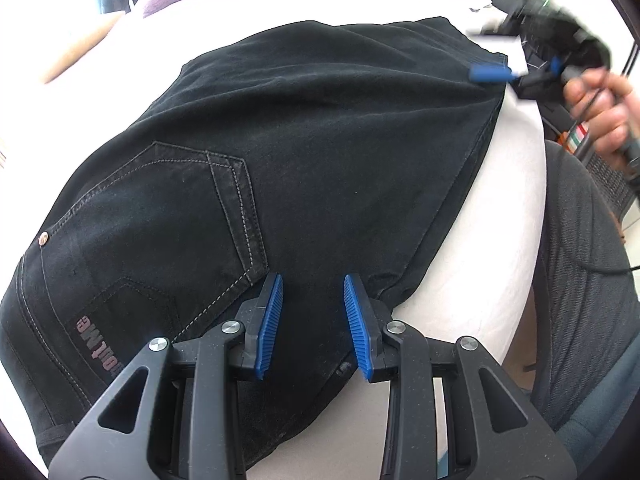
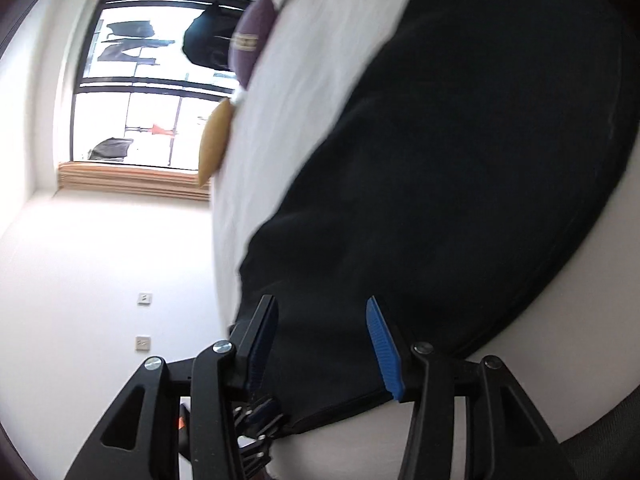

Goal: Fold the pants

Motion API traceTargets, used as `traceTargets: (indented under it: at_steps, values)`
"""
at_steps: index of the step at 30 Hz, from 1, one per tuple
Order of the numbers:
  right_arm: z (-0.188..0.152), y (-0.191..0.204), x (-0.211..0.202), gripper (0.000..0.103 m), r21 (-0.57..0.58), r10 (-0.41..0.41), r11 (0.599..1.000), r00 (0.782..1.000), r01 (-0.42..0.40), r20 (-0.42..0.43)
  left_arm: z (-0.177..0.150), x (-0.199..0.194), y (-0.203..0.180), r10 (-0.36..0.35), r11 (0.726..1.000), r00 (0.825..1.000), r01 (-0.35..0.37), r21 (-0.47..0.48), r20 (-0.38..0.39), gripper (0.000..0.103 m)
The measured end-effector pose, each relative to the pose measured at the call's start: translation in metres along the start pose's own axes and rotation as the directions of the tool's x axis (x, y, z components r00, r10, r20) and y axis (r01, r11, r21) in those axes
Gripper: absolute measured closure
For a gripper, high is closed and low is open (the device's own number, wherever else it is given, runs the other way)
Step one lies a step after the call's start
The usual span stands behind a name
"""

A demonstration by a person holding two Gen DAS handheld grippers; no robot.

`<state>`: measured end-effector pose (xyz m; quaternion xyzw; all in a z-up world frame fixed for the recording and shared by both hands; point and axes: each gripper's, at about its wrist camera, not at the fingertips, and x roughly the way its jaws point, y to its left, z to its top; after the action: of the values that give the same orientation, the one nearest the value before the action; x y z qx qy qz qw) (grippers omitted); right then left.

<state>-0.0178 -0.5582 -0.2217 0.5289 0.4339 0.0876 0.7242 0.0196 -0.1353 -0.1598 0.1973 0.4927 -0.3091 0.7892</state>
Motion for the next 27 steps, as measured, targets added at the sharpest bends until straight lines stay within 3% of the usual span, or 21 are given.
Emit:
traceTargets:
  at_steps: [1,2,4,8,10,12,16,18,19,21,22,24,27]
  values:
    - [0.005,-0.018,0.001,0.073,0.042,-0.002,0.999,1.000,0.002,0.009,-0.001,-0.001,0.001,0.003,1.000,1.000,-0.003,0.006,-0.002,0.072]
    - [0.009,-0.036,-0.002,0.103,0.080,0.008,0.997,1.000,-0.010,0.026,-0.002,-0.004,0.001,0.008,1.000,1.000,-0.008,0.008,-0.003,0.072]
    - [0.018,-0.064,-0.028,0.103,0.139,0.006,0.990,0.994,-0.020,0.105,-0.001,-0.009,0.005,0.007,1.000,1.000,-0.007,0.001,-0.003,0.072]
    - [0.029,-0.072,-0.093,0.100,0.174,-0.138,0.980,0.955,0.093,0.264,0.024,-0.031,0.011,-0.039,0.999,0.998,0.040,-0.021,0.052,0.072]
    - [0.037,-0.047,-0.098,0.084,0.113,-0.108,0.990,0.951,0.078,0.289,0.046,-0.035,0.014,-0.038,0.999,0.995,0.038,0.002,0.087,0.072]
    - [0.042,-0.017,-0.076,0.067,0.017,0.005,1.000,0.973,-0.009,0.233,0.077,-0.031,0.020,-0.063,0.998,0.991,0.063,0.006,0.122,0.072]
    - [0.056,0.015,-0.018,0.067,-0.077,0.086,0.994,0.991,-0.078,0.099,0.150,0.002,0.038,-0.167,0.985,0.976,0.170,-0.010,0.142,0.072]
    - [0.065,0.004,0.001,0.067,-0.038,0.063,0.997,0.995,-0.060,0.078,0.185,0.031,0.042,-0.261,0.964,0.957,0.266,-0.029,0.126,0.072]
    - [0.069,-0.008,0.007,0.069,-0.008,0.020,1.000,0.997,-0.020,0.074,0.199,0.048,0.043,-0.274,0.959,0.956,0.280,-0.039,0.107,0.072]
    - [0.073,-0.031,0.008,0.103,0.041,0.001,0.999,0.997,-0.004,0.078,0.217,0.086,0.049,-0.243,0.966,0.969,0.246,-0.075,0.046,0.072]
    - [0.074,-0.042,0.002,0.103,0.069,-0.002,0.998,0.996,-0.004,0.095,0.222,0.104,0.055,-0.227,0.969,0.974,0.227,-0.097,0.018,0.072]
    - [0.073,-0.052,-0.020,0.103,0.069,-0.028,0.997,0.988,0.018,0.149,0.225,0.115,0.075,-0.257,0.953,0.965,0.262,-0.154,0.049,0.073]
    - [0.071,-0.054,-0.050,0.102,0.069,-0.133,0.990,0.968,0.121,0.211,0.230,0.108,0.102,-0.166,0.956,0.982,0.182,-0.231,0.087,0.072]
